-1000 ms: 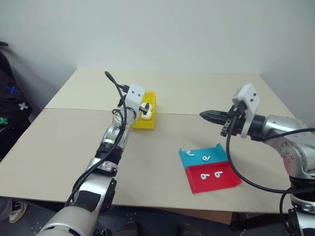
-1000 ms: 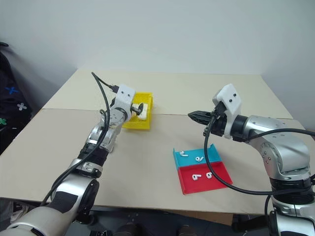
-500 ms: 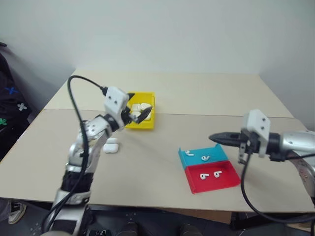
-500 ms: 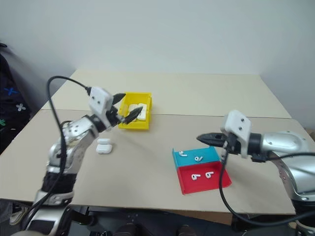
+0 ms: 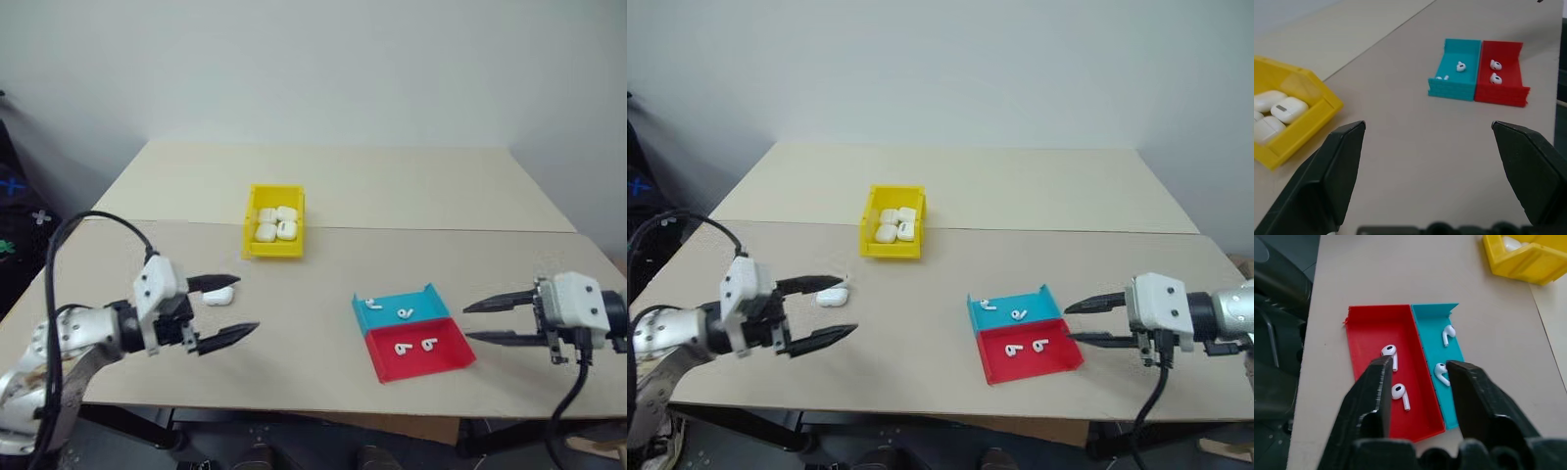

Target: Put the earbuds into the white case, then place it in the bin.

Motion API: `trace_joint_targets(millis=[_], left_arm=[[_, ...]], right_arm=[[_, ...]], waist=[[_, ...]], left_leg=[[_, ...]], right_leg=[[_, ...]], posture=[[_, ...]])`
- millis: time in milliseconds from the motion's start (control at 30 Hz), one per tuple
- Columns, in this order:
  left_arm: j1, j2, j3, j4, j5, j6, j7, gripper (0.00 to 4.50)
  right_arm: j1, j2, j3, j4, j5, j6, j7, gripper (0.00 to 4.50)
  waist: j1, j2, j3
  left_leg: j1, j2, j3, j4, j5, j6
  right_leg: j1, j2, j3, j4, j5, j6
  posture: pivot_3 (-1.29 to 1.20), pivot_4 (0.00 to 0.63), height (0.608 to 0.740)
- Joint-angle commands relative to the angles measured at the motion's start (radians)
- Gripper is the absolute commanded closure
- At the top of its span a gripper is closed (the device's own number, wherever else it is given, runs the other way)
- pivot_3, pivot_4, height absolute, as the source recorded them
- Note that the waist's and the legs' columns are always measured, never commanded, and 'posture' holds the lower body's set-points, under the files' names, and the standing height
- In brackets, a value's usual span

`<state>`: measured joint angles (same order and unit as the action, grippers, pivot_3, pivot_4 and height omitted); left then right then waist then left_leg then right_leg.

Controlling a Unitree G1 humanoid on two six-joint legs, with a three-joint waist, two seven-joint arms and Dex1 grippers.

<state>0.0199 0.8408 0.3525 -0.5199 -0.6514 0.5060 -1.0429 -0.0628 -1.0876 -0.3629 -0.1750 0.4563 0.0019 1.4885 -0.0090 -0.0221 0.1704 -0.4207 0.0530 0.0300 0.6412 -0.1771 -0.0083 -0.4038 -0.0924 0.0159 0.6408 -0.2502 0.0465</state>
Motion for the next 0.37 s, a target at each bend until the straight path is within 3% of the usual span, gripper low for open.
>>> trace_joint_targets(millis=[33, 133, 367], left_arm=[[0.051, 0.032, 0.097, -0.047, -0.069, 0.006, -0.042, 0.00], [0.071, 0.054, 0.142, -0.054, -0.112, 0.021, -0.050, 0.00], [0.115, 0.102, 0.180, -0.068, -0.140, 0.037, -0.079, 0.00]], right_arm=[[0.029, -0.027, -0.083, -0.009, 0.028, -0.017, 0.030, 1.03], [0.053, -0.017, -0.102, -0.017, 0.006, -0.031, 0.009, 0.04], [0.002, -0.028, -0.059, -0.016, 0.028, 0.011, -0.017, 0.04]], waist=[[0.003, 0.000, 0.000], [0.006, 0.000, 0.000], [0.003, 0.000, 0.000]], left_leg=[[0.000, 0.000, 0.000, 0.000, 0.000, 0.000], [0.001, 0.000, 0.000, 0.000, 0.000, 0.000], [0.000, 0.000, 0.001, 0.000, 0.000, 0.000]], right_leg=[[0.000, 0.000, 0.000, 0.000, 0.000, 0.000], [0.000, 0.000, 0.000, 0.000, 0.000, -0.001], [-0.001, 0.000, 0.001, 0.000, -0.001, -0.001]], posture=[[0.00, 0.150, 0.740], [0.00, 0.150, 0.740], [0.00, 0.150, 0.740]])
